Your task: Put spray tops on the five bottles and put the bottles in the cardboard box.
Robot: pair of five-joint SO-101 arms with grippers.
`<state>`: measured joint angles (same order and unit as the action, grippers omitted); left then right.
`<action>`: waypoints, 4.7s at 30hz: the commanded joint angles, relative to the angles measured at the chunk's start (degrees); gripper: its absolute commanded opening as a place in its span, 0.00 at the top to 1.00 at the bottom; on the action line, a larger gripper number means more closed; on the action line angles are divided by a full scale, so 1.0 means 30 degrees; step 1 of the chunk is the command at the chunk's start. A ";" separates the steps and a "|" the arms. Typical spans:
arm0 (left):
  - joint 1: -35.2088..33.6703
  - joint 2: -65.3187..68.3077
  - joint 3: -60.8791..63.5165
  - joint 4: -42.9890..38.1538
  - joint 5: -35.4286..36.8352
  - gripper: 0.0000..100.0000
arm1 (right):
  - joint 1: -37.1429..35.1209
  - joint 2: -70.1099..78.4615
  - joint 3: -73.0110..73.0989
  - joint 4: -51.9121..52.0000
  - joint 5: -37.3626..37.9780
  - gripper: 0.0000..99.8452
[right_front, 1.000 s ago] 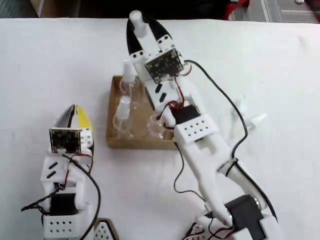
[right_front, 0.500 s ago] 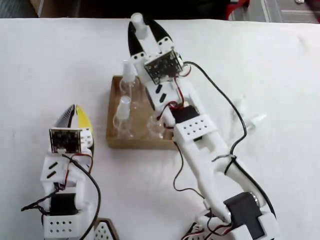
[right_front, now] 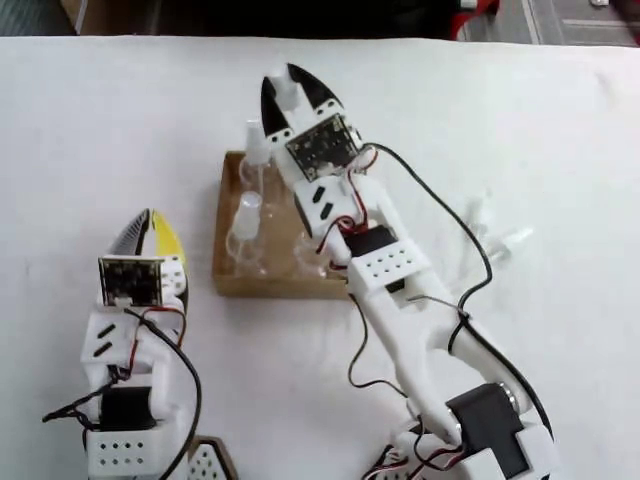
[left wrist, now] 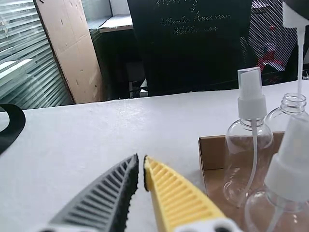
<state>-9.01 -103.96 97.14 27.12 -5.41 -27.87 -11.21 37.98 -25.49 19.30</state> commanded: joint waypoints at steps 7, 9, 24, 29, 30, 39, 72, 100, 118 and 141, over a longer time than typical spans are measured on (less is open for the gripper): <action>0.0220 -0.0161 -0.0059 -0.0322 -0.0147 0.98 | 0.0718 0.1363 0.0117 -0.0542 -0.2227 0.98; 0.0220 -0.0161 -0.0059 -0.0322 -0.0147 0.98 | 0.0835 0.1978 0.0205 -0.1363 -0.2403 0.98; 0.0249 -0.0161 -0.0059 -0.0352 -0.0147 0.98 | 0.1099 0.5055 0.0264 -0.3619 -0.2403 0.98; 0.0249 -0.0161 -0.0059 -0.0352 -0.0147 0.98 | 0.1070 0.5143 0.0293 -0.3531 -0.2403 0.98; 0.0249 -0.0161 -0.0059 -0.0352 -0.0147 0.98 | 0.1070 0.5143 0.0322 -0.3531 -0.2403 0.98; 0.0249 -0.0161 -0.0059 -0.0352 -0.0147 0.98 | 0.0982 0.4000 0.1524 -0.3590 -0.2403 0.88; 0.0249 -0.0161 -0.0059 -0.0322 -0.0147 0.98 | 0.2916 -0.4557 0.1553 0.1773 -0.2432 0.90; 0.0103 -0.0161 -0.0059 -0.0293 -0.0147 0.98 | 1.9238 -1.1590 0.1377 2.0205 -0.2227 0.90; 0.0103 -0.0190 -0.0059 -0.0264 -0.0176 0.98 | 1.8447 0.5817 -1.1106 2.7619 -0.4366 0.90; 0.0103 -0.0190 -0.0059 -0.0322 -0.0176 0.98 | 1.7070 1.2469 -1.4564 2.7502 -1.2571 0.90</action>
<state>-9.01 -103.96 97.14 27.12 -5.41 23.74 26.42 -2.81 57.14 -17.89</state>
